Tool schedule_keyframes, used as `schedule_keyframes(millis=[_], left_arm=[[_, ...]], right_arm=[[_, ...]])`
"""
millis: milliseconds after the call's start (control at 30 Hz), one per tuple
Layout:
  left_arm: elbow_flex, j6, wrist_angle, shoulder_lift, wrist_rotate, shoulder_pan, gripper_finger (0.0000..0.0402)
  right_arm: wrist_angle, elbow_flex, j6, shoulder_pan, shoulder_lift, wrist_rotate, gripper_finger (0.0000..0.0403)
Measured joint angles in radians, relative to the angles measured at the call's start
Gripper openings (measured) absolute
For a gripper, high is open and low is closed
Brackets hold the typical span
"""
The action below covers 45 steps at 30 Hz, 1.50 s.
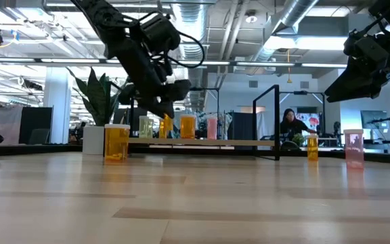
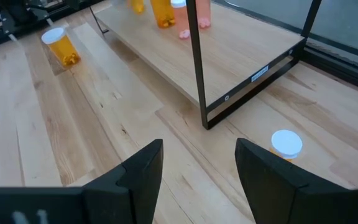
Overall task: Pick and place medicine bottles onto shelf by color
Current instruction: Put the bottom small orange pill bottle on the shelf aligned with the small orange pill bottle
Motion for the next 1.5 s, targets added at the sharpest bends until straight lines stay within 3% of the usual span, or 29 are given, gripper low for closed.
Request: schedule_keyframes(millis=[1500], left_arm=[[0.000,-0.036,-0.024,0.037,0.039,0.109,0.0101]], right_arm=[[0.000,0.000,0.000,0.000,0.000,0.000,0.0225]])
